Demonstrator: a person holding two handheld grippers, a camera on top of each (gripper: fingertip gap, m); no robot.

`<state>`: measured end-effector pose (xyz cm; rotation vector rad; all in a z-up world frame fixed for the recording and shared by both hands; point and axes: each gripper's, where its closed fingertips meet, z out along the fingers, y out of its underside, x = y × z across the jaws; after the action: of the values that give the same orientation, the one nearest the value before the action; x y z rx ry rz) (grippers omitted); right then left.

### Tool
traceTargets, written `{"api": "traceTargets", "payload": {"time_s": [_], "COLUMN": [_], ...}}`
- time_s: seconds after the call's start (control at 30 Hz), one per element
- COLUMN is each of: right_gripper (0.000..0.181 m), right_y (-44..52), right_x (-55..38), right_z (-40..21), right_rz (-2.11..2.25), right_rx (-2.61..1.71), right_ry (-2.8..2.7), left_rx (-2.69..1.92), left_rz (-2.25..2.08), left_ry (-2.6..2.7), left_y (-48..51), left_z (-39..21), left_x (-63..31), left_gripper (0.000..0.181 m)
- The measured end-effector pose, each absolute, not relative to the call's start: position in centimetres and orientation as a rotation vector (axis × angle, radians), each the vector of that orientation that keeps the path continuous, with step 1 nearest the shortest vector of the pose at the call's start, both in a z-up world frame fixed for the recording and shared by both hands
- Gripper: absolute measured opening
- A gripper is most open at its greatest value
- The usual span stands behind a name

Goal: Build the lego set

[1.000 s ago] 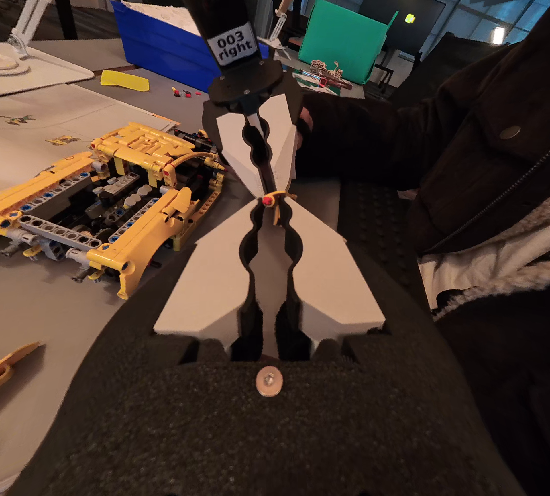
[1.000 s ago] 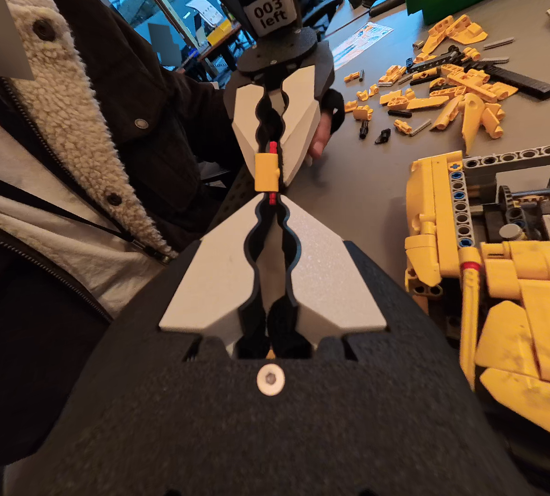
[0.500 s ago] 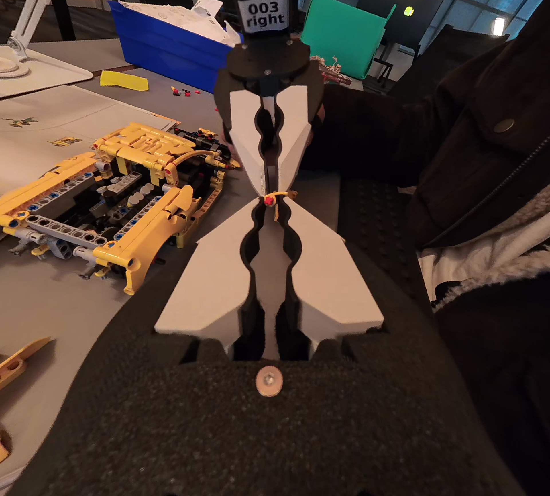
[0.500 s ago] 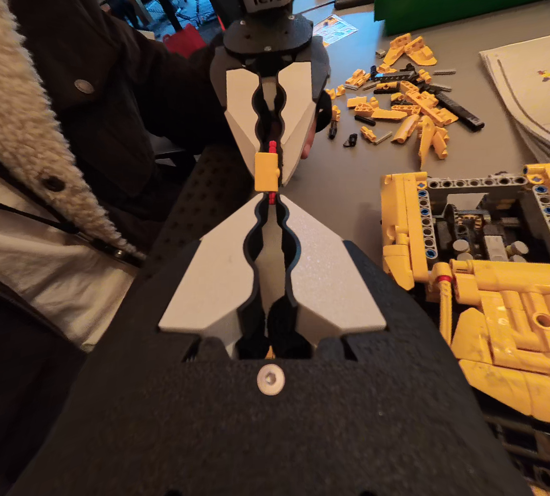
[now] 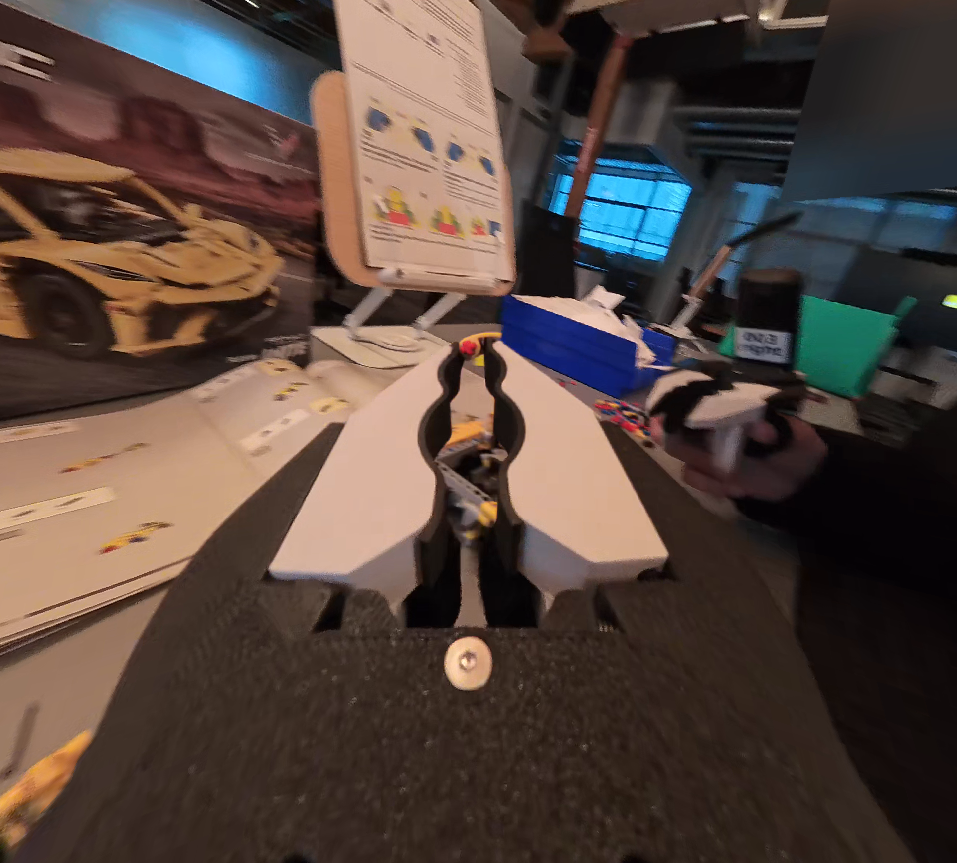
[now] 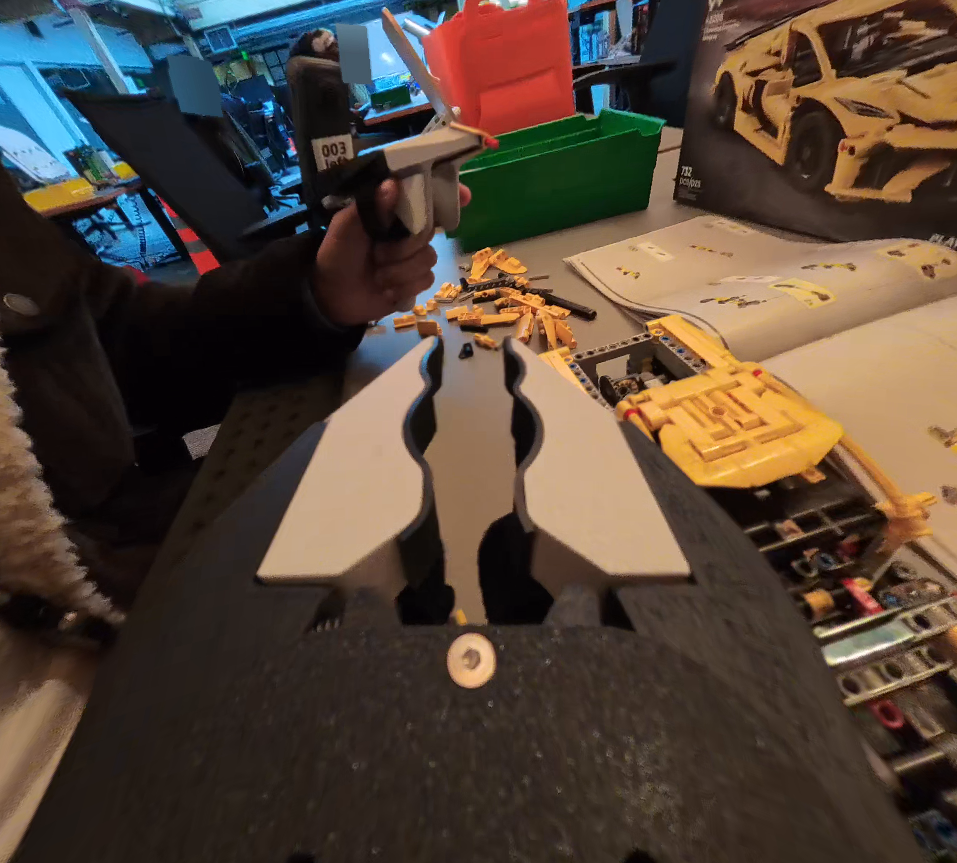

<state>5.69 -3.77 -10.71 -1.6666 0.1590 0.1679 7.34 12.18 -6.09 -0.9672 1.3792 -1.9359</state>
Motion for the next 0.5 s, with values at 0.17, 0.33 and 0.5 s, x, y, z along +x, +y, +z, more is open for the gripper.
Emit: {"api": "traceTargets", "payload": {"time_s": [0.17,0.33,0.5], "right_gripper": [0.023,0.026,0.026], "right_y": [-4.4,-5.3,-5.9], "right_x": [6.7,8.0,9.0], "right_z": [-10.8,-11.6,-11.4], "right_rz": [0.097,0.039,-0.007], "right_rx": [-1.706,-1.722,-1.708], "right_ry": [0.175,0.199,0.221], "left_rx": [-0.997,-1.022,-1.036], "left_rz": [-1.717,-1.712,-1.742], "left_ry": [1.355,1.416,1.462], "left_y": [14.4,13.8,13.1], "left_z": [-6.9,-7.9,-8.4], "left_x": [8.3,8.6,8.7], "left_gripper": [0.009,0.009,0.008]}}
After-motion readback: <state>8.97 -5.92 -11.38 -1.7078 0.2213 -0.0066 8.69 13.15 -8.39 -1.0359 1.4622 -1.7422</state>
